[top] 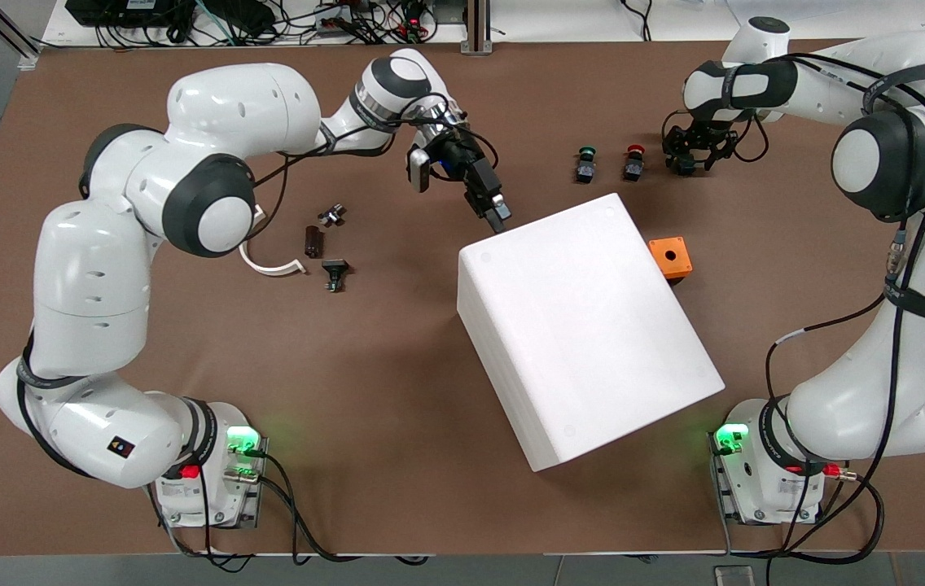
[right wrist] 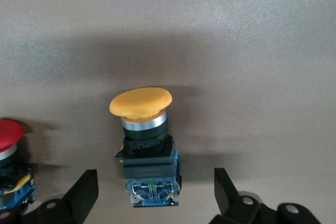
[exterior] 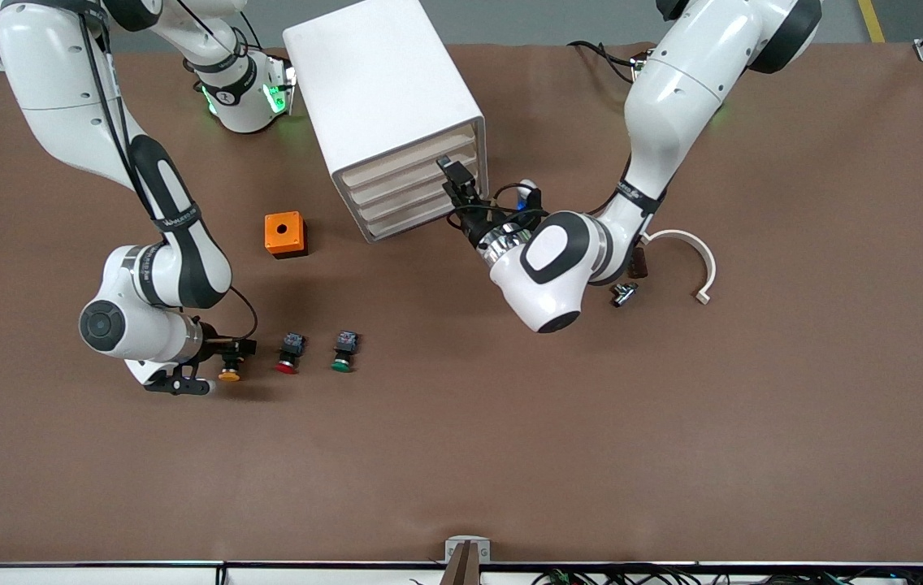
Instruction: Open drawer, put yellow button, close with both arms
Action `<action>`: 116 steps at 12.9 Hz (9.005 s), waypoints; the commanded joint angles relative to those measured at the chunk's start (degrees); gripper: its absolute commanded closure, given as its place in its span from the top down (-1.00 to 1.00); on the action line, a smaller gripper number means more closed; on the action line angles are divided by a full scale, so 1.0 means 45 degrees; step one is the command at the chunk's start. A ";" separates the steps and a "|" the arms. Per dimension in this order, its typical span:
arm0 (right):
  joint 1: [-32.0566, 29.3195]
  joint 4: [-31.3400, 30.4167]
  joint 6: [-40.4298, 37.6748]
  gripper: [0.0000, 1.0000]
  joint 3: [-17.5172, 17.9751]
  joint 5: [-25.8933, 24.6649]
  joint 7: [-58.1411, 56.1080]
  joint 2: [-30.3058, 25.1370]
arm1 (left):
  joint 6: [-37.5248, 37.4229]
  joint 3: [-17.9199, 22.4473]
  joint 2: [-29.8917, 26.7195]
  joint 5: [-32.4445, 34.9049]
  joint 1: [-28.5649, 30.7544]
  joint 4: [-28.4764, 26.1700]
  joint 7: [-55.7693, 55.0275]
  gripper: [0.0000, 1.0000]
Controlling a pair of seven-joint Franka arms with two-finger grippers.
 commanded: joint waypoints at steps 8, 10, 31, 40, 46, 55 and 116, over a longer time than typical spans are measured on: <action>-0.0168 -0.0165 -0.0148 -0.53 0.0095 0.0293 -0.0022 -0.0250 | 0.0505 0.0125 0.0484 -0.0227 -0.1386 0.0235 -0.0197 -0.45; -0.0168 0.0029 -0.0554 -0.79 0.0095 0.0293 -0.0080 -0.0290 | 0.0505 0.0203 0.0484 -0.0168 -0.1270 0.0235 -0.0177 -0.96; 0.2523 0.2355 -0.8214 -0.97 0.0778 0.1816 1.1277 -0.5015 | -0.1777 0.0359 -0.0237 0.3032 0.3961 0.2734 0.3799 0.98; 0.5511 0.1655 -0.7204 -0.97 0.0759 0.2852 1.8447 -0.5991 | -0.1702 0.0399 -0.2641 1.0164 0.4688 0.2695 1.2062 0.99; 0.7759 -0.0299 -0.3863 -0.97 0.0740 0.2851 2.1401 -0.6188 | -0.1547 0.0380 -0.3383 1.1391 0.4688 0.2696 1.7045 0.99; 0.8836 -0.0497 -0.2706 -0.12 0.0739 0.2187 2.3396 -0.5681 | -0.0494 -0.0029 -0.3967 1.3032 0.4473 0.2462 2.1361 0.99; -0.1574 0.0870 -0.7628 1.00 0.0310 -0.1074 0.0740 -0.9450 | 0.3986 -0.3312 -0.3968 1.4461 0.2513 -0.0724 1.6028 0.99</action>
